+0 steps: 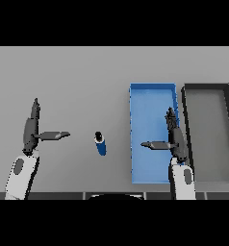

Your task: Pick up the blue pipe and place it into the blue bin.

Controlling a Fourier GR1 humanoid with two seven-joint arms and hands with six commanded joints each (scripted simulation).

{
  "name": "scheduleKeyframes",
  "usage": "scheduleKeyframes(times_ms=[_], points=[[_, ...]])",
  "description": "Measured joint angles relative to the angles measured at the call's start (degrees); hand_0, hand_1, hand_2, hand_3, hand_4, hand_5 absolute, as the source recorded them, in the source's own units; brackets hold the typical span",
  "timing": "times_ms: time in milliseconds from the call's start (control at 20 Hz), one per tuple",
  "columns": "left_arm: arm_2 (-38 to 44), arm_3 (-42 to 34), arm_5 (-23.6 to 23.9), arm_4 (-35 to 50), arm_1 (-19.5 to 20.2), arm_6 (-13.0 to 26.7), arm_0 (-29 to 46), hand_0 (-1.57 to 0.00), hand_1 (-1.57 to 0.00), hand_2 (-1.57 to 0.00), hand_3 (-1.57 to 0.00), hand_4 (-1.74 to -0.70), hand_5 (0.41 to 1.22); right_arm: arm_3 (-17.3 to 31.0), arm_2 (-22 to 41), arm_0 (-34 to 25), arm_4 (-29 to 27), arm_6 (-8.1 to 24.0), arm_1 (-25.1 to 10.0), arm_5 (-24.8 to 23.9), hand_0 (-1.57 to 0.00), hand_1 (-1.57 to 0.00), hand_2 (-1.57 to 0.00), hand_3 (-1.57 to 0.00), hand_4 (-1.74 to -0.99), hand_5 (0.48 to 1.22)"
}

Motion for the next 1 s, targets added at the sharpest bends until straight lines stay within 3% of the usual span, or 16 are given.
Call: scheduleKeyframes(times_ms=[300,400,450,600,800,1000], points=[[-1.0,-1.5,1.3,-1.1,-0.8,-0.4,0.6,0.00,0.00,0.00,0.00,-1.19,0.605,-0.2,-0.7,1.0,-0.9,-0.8,-1.0,0.9,0.00,0.00,0.00,0.00,-1.254,0.598],[-2.2,-1.5,-10.6,1.5,5.6,-4.2,2.8,0.00,0.00,0.00,0.00,-1.19,0.604,-4.3,2.4,6.1,4.3,-5.8,-6.8,3.8,0.00,0.00,0.00,0.00,-1.251,0.597],[-2.4,-1.0,-13.6,2.2,6.8,-5.2,3.3,0.00,0.00,0.00,0.00,-1.19,0.604,-4.9,3.3,6.9,6.2,-5.7,-8.0,4.0,0.00,0.00,0.00,0.00,-1.249,0.598],[-3.1,-0.4,-17.2,2.5,8.4,-6.2,3.1,0.00,0.00,0.00,0.00,-1.17,0.603,-7.4,4.4,8.1,8.1,-4.0,-9.3,4.2,0.00,0.00,0.00,0.00,-1.236,0.594],[-5.3,-2.8,-22.4,1.9,11.0,-9.0,4.8,0.00,0.00,0.00,0.00,-1.17,0.592,-7.1,4.6,7.2,7.9,-2.5,-9.3,4.6,0.00,0.00,0.00,0.00,-1.226,0.596],[-9.8,-7.0,-27.5,1.8,12.4,-5.6,6.3,0.00,0.00,0.00,0.00,-1.18,0.544,-6.3,5.1,7.1,8.3,-4.9,-9.2,5.0,0.00,0.00,0.00,0.00,-1.242,0.618]])
